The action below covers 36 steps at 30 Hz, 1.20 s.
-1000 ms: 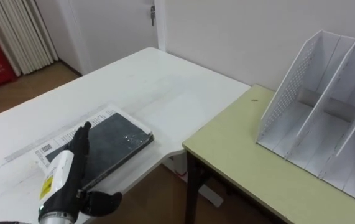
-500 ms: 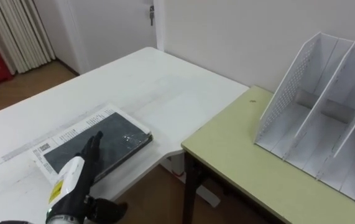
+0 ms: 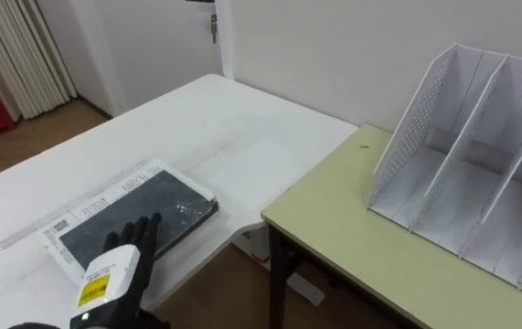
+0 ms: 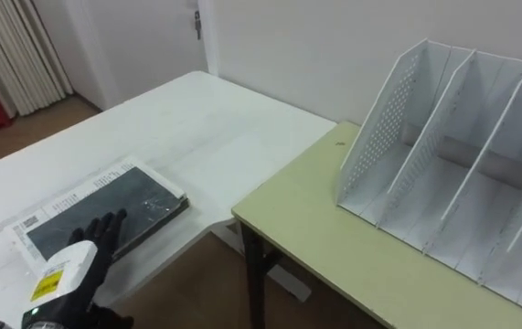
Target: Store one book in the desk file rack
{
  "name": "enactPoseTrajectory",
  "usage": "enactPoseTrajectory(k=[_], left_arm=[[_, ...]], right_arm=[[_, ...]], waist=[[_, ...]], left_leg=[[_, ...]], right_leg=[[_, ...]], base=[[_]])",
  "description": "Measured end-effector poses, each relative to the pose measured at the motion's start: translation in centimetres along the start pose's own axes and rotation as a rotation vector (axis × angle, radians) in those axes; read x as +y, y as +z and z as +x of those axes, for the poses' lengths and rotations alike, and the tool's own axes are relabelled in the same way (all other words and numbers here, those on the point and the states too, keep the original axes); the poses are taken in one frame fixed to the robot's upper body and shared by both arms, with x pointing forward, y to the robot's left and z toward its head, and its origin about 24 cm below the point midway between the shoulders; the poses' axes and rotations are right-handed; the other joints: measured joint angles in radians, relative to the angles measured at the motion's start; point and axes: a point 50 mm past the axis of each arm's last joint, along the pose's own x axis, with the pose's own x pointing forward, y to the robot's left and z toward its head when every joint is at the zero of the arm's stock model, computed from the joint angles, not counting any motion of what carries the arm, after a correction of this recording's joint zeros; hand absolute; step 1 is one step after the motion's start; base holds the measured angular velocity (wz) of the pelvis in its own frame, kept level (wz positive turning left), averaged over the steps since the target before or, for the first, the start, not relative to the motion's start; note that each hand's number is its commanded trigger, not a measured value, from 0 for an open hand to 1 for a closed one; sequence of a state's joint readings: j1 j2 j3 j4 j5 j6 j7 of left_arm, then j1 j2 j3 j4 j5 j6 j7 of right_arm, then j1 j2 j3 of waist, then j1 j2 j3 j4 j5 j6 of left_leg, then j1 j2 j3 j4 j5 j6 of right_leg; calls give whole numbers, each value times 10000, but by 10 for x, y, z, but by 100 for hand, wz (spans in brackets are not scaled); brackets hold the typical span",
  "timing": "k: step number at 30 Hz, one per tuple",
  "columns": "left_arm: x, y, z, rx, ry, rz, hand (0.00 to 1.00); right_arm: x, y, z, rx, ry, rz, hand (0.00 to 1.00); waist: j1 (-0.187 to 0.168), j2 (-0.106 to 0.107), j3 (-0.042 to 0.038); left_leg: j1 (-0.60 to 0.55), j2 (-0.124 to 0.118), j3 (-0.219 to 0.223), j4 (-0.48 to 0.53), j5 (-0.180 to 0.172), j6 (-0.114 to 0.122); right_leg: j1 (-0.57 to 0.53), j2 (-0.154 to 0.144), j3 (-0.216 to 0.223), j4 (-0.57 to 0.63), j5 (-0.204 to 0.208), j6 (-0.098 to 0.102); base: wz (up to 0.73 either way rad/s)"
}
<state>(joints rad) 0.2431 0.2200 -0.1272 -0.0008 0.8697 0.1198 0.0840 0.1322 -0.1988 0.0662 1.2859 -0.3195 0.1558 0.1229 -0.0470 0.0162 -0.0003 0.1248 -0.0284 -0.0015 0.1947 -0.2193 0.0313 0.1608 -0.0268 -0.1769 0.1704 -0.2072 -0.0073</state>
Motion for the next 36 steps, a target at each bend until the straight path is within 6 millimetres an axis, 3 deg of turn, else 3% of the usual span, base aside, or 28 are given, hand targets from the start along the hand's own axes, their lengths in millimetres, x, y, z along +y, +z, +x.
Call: enactPoseTrajectory(k=[5,14,36], left_arm=[[2,0,0,28,219,517,100],[24,2,12,63,1544,926,100],[22,7,10,-127,1852,1658,100]], right_arm=[[0,0,0,15,0,11,0],[0,-1,0,132,-14,18,0],[-1,0,0,124,-129,25,0]], waist=[[-6,-1,0],[7,-30,-19],[4,-2,-42]], left_leg=[[10,-3,-28,-77,1,2],[80,-22,-7,-98,36,16],[90,-14,-9,-81,36,17]], right_leg=[[-15,-2,14,-23,-2,3],[6,-3,97,-24,-4,8],[1,-2,106,-8,-17,10]], base=[[-1],[-2],[0]])
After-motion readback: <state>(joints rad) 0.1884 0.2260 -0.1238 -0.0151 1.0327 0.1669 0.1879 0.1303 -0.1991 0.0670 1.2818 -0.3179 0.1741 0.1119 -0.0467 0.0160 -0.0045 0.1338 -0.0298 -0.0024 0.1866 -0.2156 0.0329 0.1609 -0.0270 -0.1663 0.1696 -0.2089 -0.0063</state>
